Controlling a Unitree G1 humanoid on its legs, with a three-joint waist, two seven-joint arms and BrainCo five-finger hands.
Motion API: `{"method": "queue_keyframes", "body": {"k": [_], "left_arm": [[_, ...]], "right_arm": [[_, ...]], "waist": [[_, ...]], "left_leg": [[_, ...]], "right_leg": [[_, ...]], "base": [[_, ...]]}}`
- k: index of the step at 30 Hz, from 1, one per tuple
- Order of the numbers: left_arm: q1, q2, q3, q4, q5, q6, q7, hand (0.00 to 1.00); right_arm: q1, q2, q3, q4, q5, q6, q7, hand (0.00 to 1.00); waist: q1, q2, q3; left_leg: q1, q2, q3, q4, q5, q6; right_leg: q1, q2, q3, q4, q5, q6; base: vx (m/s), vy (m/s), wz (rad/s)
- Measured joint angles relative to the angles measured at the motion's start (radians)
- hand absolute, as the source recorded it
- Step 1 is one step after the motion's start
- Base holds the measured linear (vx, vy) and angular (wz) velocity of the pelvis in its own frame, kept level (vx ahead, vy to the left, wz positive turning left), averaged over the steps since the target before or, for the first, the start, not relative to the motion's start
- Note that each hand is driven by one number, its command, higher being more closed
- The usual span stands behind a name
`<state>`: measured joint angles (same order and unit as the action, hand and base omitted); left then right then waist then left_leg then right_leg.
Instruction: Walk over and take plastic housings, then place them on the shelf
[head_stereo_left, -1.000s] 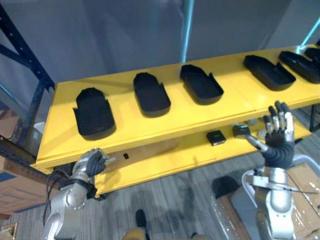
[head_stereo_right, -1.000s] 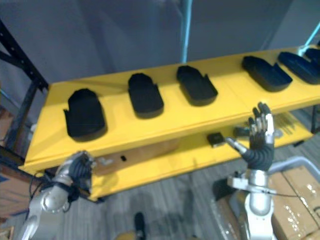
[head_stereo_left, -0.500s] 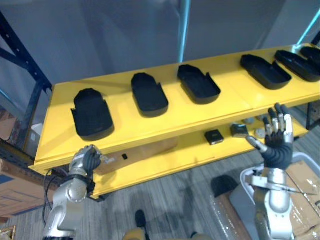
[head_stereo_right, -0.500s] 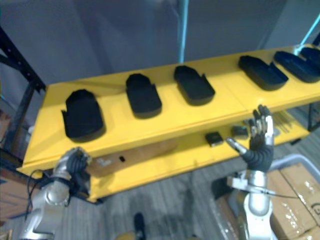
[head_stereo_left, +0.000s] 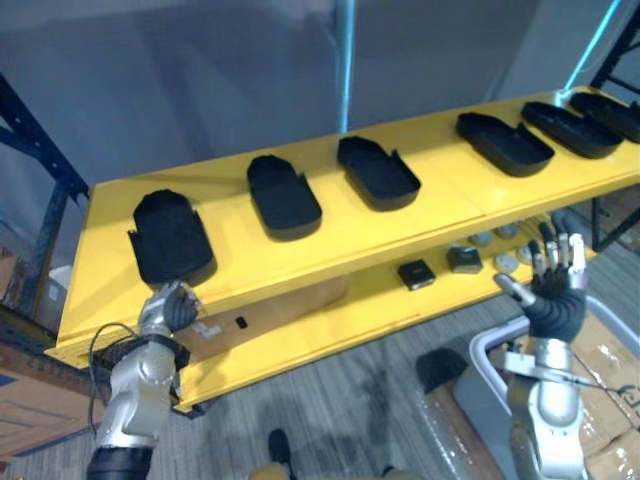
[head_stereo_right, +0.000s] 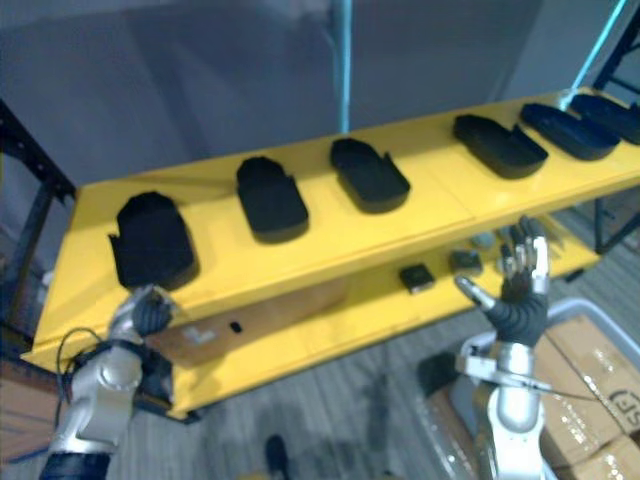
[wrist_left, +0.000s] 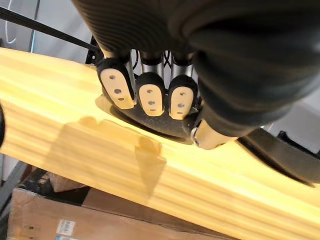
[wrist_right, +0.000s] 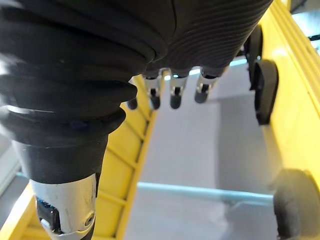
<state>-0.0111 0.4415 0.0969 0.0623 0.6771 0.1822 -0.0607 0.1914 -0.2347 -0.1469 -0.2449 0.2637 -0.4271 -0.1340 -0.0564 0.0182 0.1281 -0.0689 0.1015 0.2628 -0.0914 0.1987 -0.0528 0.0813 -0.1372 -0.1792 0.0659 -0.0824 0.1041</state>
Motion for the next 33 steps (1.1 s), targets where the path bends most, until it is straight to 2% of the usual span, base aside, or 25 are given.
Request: {"method": "queue_keyframes", "body": {"k": [4,9,14,26,31,33], "left_arm": [[-0.017,0.045,0.0,0.051,0.001,0.002,0.0,1.0],[-0.067,0.055,0.0,0.115,0.002,0.013,-0.002,1.0],[-0.069,0.062,-0.001,0.148,0.007,0.018,-0.023,1.0],[-0.07,0.063,0.0,0.225,0.025,0.043,-0.023,1.0],[-0.102,0.073,-0.004,0.276,0.039,0.046,-0.014,1.0],[-0.128,0.098,-0.023,0.317,0.038,0.047,0.004,1.0]], "right_arm": [[0.0,0.0,-0.002,0.012,0.008,-0.003,0.001,0.0],[0.0,0.0,-0.009,0.025,0.03,-0.006,0.001,0.0],[0.0,0.0,-0.01,0.025,0.038,-0.007,0.001,0.0],[0.0,0.0,-0.009,0.029,0.038,-0.007,0.0,0.0],[-0.001,0.0,-0.009,0.032,0.038,-0.007,0.0,0.0],[-0.001,-0.001,-0.009,0.035,0.038,-0.007,0.0,0.0]], "waist": [[-0.007,-0.002,-0.001],[-0.014,0.0,-0.003],[-0.014,0.003,-0.016],[-0.014,0.003,-0.021],[-0.013,0.004,-0.022],[-0.014,0.003,-0.023]], "left_leg": [[0.0,0.008,0.018,0.0,0.001,-0.001],[0.001,0.012,0.02,0.0,0.002,-0.003],[0.001,0.013,0.021,0.0,0.002,-0.003],[0.002,0.014,0.028,0.0,0.002,-0.003],[0.002,0.021,0.04,0.0,0.001,-0.004],[0.003,0.024,0.045,0.0,0.002,-0.005]], "right_leg": [[-0.01,0.005,0.019,-0.004,0.009,-0.001],[-0.011,0.009,0.024,-0.005,0.012,-0.003],[-0.011,0.009,0.025,-0.007,0.013,-0.004],[-0.015,0.011,0.039,-0.008,0.017,-0.004],[-0.023,0.014,0.05,-0.007,0.02,-0.006],[-0.025,0.015,0.056,-0.007,0.022,-0.007]], "base": [[-0.01,-0.003,-0.14],[0.0,0.0,-0.01],[0.0,0.0,0.0],[0.0,0.0,-0.01],[-0.01,-0.002,-0.08],[-0.01,-0.005,-0.07]]}}
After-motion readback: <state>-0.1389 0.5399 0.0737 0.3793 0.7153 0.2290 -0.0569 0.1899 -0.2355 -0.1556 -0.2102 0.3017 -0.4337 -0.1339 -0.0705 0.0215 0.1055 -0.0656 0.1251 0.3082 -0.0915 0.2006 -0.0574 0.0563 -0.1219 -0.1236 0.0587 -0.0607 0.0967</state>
